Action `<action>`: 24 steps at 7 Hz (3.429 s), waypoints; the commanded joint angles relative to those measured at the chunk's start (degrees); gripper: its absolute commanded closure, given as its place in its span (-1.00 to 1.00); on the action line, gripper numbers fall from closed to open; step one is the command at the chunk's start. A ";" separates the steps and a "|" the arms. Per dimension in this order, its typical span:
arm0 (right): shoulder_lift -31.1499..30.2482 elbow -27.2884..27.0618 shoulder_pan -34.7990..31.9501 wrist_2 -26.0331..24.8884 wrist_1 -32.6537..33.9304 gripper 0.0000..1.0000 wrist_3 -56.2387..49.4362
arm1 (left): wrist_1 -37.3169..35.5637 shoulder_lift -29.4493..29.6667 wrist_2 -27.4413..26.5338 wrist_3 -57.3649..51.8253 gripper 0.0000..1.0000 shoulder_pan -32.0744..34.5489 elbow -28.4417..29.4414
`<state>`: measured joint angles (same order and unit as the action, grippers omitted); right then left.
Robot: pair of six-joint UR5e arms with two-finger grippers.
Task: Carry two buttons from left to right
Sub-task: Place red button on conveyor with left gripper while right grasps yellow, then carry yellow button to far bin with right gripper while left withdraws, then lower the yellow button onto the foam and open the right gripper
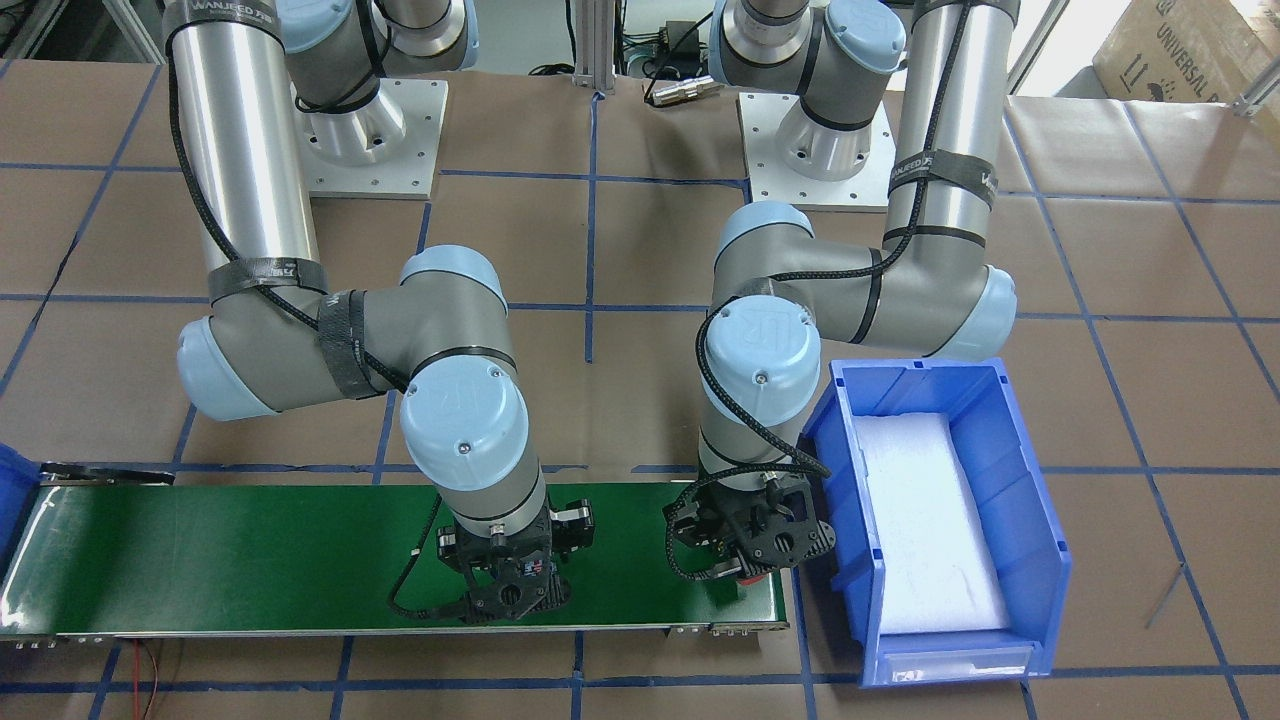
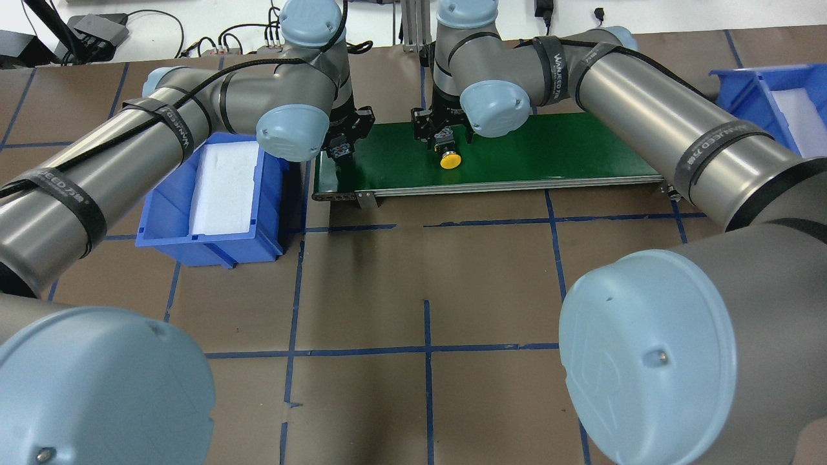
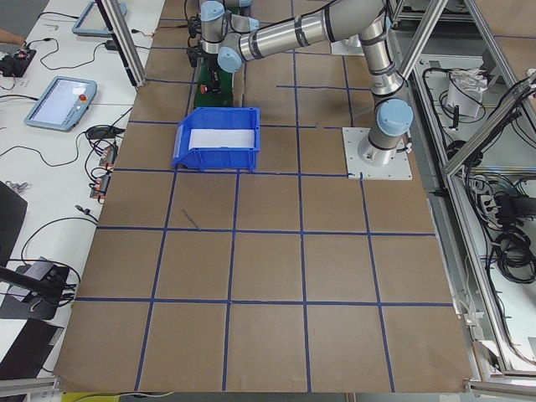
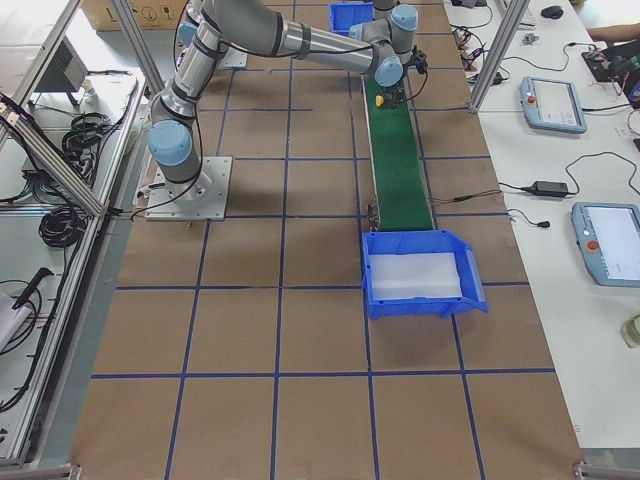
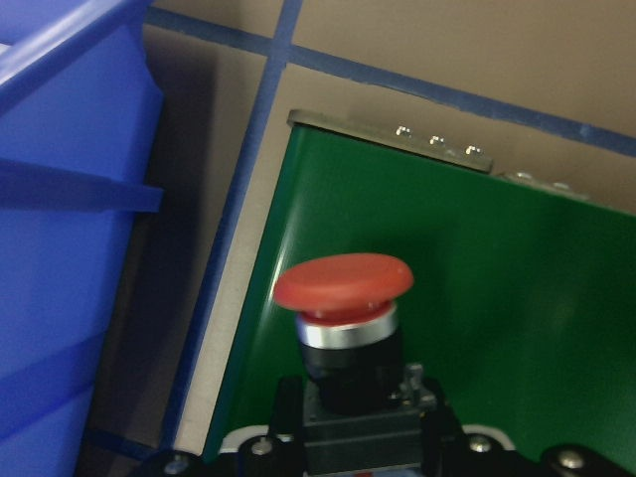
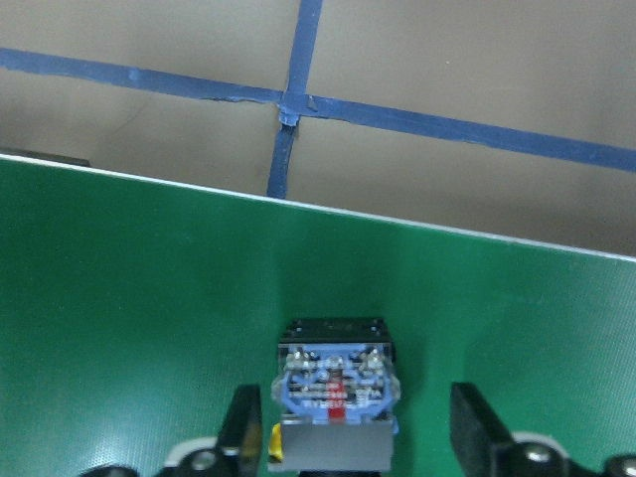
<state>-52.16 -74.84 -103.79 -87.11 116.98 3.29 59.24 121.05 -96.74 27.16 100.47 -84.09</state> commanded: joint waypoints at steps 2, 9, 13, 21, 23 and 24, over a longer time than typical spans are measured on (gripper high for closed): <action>-0.04 0.30 0.34 -0.25 0.00 0.86 -1.61 | -0.09 0.86 0.50 0.08 0.07 0.25 1.21; -10.22 2.32 21.05 -2.70 -17.18 0.84 -23.66 | 8.04 -5.27 -0.20 -10.32 -1.00 -6.48 1.83; -13.40 1.63 34.58 -9.22 -20.92 0.82 -43.14 | 20.09 -18.61 -0.38 -19.25 -1.00 -12.05 -3.61; -7.81 2.59 49.39 -7.29 -13.31 0.82 -49.34 | 34.87 -25.95 0.23 -19.34 -1.00 -11.61 -3.01; -3.14 2.68 49.65 -5.45 -8.81 0.82 -50.30 | 35.15 -26.21 0.24 -21.17 -1.00 -11.27 -3.45; -2.08 2.59 50.35 -5.35 -7.75 0.82 -50.48 | 34.98 -26.30 0.06 -25.19 -1.00 -11.35 -3.62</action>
<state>-56.03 -72.21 -54.05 -93.09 107.45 -46.83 94.20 94.98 -96.52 5.61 89.11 -87.47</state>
